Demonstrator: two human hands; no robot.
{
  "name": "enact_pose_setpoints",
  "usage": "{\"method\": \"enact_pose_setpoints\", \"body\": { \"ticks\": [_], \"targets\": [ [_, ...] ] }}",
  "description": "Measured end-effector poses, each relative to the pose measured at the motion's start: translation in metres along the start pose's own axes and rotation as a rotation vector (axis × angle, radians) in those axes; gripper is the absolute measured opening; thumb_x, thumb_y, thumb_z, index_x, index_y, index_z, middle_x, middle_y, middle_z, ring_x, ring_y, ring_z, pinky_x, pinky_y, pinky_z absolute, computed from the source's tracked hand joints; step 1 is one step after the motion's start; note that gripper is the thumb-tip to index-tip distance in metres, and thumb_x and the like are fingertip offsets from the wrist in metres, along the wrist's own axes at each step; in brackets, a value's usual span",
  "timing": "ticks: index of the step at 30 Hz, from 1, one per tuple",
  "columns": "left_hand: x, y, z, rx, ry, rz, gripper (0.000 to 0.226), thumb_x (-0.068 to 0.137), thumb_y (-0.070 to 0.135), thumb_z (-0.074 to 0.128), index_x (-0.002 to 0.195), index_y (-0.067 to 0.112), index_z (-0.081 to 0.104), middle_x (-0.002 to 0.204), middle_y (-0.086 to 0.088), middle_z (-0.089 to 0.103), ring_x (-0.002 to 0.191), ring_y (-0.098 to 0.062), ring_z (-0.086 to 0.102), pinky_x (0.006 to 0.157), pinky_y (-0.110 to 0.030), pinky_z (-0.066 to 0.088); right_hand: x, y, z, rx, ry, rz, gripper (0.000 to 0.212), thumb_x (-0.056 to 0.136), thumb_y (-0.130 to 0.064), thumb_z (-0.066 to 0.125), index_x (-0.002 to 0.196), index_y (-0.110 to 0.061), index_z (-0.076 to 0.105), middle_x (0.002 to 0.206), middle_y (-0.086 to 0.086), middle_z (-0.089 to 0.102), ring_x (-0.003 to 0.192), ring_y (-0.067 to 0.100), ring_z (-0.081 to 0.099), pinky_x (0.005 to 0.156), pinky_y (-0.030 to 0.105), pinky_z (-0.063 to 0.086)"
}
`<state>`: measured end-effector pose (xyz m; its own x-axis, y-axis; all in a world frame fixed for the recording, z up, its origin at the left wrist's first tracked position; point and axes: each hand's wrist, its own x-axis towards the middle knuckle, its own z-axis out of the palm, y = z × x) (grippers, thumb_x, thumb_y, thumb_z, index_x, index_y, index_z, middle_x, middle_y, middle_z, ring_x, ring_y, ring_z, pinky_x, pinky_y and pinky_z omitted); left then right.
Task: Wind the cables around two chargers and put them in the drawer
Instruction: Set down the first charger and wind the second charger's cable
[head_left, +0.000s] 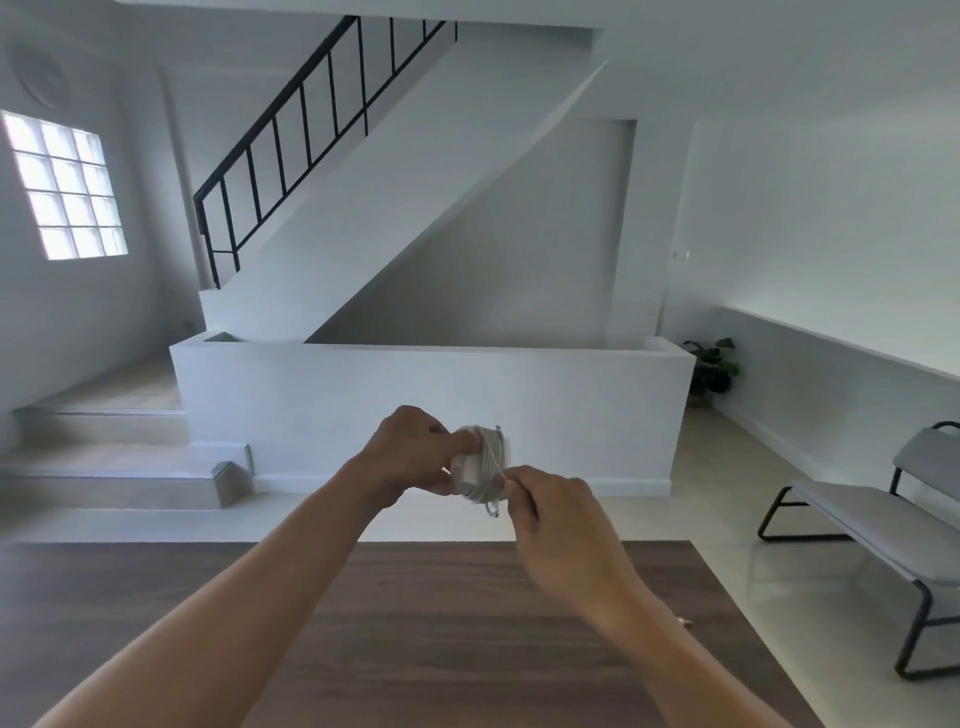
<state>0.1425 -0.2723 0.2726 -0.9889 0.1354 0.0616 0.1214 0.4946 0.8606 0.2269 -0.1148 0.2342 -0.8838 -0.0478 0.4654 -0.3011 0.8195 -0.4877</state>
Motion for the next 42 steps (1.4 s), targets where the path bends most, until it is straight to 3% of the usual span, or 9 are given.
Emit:
{"method": "enact_pose_setpoints", "body": {
  "ticks": [5, 9, 14, 21, 25, 28, 34, 38, 42],
  "targets": [
    [0.000, 0.003, 0.002, -0.031, 0.023, -0.013, 0.030, 0.084, 0.028, 0.069, 0.073, 0.002, 0.061, 0.075, -0.013, 0.065, 0.055, -0.022, 0.072, 0.076, -0.036, 0.060, -0.015, -0.003, 0.026, 0.270, 0.057, 0.097, 0.027, 0.100, -0.021, 0.038, 0.097, -0.019, 0.065, 0.046, -0.009, 0.046, 0.046, 0.008, 0.043, 0.049, 0.019, 0.028],
    [0.000, 0.003, 0.003, -0.092, 0.048, -0.018, 0.029, 0.087, 0.026, 0.069, 0.077, -0.001, 0.063, 0.077, -0.013, 0.066, 0.052, -0.021, 0.070, 0.063, -0.030, 0.061, -0.029, -0.011, 0.041, 0.389, 0.011, 0.113, 0.026, 0.101, -0.023, 0.039, 0.102, -0.023, 0.065, 0.046, -0.030, 0.049, 0.045, 0.002, 0.047, 0.052, 0.013, 0.033],
    [-0.008, 0.005, 0.006, -0.106, -0.020, -0.005, 0.034, 0.089, 0.022, 0.066, 0.089, -0.012, 0.067, 0.079, -0.012, 0.070, 0.053, -0.020, 0.070, 0.056, -0.024, 0.058, -0.036, 0.004, 0.058, 0.548, 0.033, 0.189, 0.026, 0.101, -0.021, 0.042, 0.097, -0.024, 0.067, 0.047, -0.013, 0.049, 0.041, 0.006, 0.039, 0.046, 0.012, 0.031],
    [-0.022, 0.011, 0.016, -0.195, -0.198, 0.067, 0.021, 0.093, 0.020, 0.063, 0.086, 0.002, 0.071, 0.079, -0.007, 0.070, 0.058, -0.017, 0.066, 0.065, -0.026, 0.057, -0.034, 0.016, 0.061, 0.621, 0.017, 0.170, 0.025, 0.102, -0.021, 0.042, 0.093, -0.024, 0.065, 0.056, -0.005, 0.042, 0.045, 0.005, 0.034, 0.046, 0.019, 0.031],
    [-0.031, 0.019, 0.018, -0.232, -0.332, 0.158, 0.020, 0.095, 0.019, 0.060, 0.088, 0.003, 0.071, 0.076, -0.006, 0.071, 0.064, -0.019, 0.065, 0.062, -0.026, 0.055, -0.014, 0.034, 0.043, 0.455, -0.079, 0.241, 0.025, 0.100, -0.021, 0.045, 0.078, -0.016, 0.056, 0.062, -0.004, 0.050, 0.049, 0.004, 0.042, 0.049, 0.018, 0.037],
    [-0.036, 0.018, 0.015, -0.024, -0.359, 0.239, 0.017, 0.091, 0.023, 0.065, 0.096, 0.009, 0.074, 0.079, -0.003, 0.074, 0.068, -0.015, 0.066, 0.059, -0.024, 0.053, 0.014, 0.052, 0.011, 0.153, -0.182, 0.076, 0.007, 0.090, -0.012, 0.060, 0.084, -0.011, 0.063, 0.078, -0.002, 0.067, 0.070, 0.010, 0.064, 0.063, 0.026, 0.054],
    [-0.036, 0.005, 0.014, 0.234, -0.301, 0.275, 0.020, 0.084, 0.036, 0.069, 0.097, 0.021, 0.076, 0.078, 0.002, 0.076, 0.059, -0.014, 0.065, 0.064, -0.028, 0.054, 0.046, 0.044, -0.050, -0.006, -0.333, 0.017, 0.020, 0.094, -0.021, 0.055, 0.087, -0.023, 0.073, 0.068, -0.011, 0.064, 0.065, 0.006, 0.059, 0.064, 0.022, 0.046],
    [-0.031, 0.004, 0.015, 0.191, -0.265, 0.250, 0.021, 0.085, 0.035, 0.067, 0.095, 0.018, 0.075, 0.082, 0.001, 0.076, 0.077, -0.029, 0.072, 0.068, -0.036, 0.058, 0.047, 0.023, -0.064, -0.112, -0.300, -0.022, 0.023, 0.095, -0.024, 0.051, 0.089, -0.022, 0.073, 0.072, -0.016, 0.060, 0.069, 0.003, 0.057, 0.066, 0.025, 0.044],
    [-0.028, 0.008, 0.017, 0.160, -0.198, 0.252, 0.022, 0.084, 0.031, 0.071, 0.098, 0.014, 0.066, 0.079, -0.001, 0.072, 0.071, -0.029, 0.073, 0.070, -0.043, 0.061, 0.034, 0.008, -0.060, -0.137, -0.174, -0.040, 0.025, 0.096, -0.028, 0.048, 0.094, -0.019, 0.072, 0.088, -0.003, 0.068, 0.080, 0.018, 0.061, 0.072, 0.034, 0.050]
  ]
}}
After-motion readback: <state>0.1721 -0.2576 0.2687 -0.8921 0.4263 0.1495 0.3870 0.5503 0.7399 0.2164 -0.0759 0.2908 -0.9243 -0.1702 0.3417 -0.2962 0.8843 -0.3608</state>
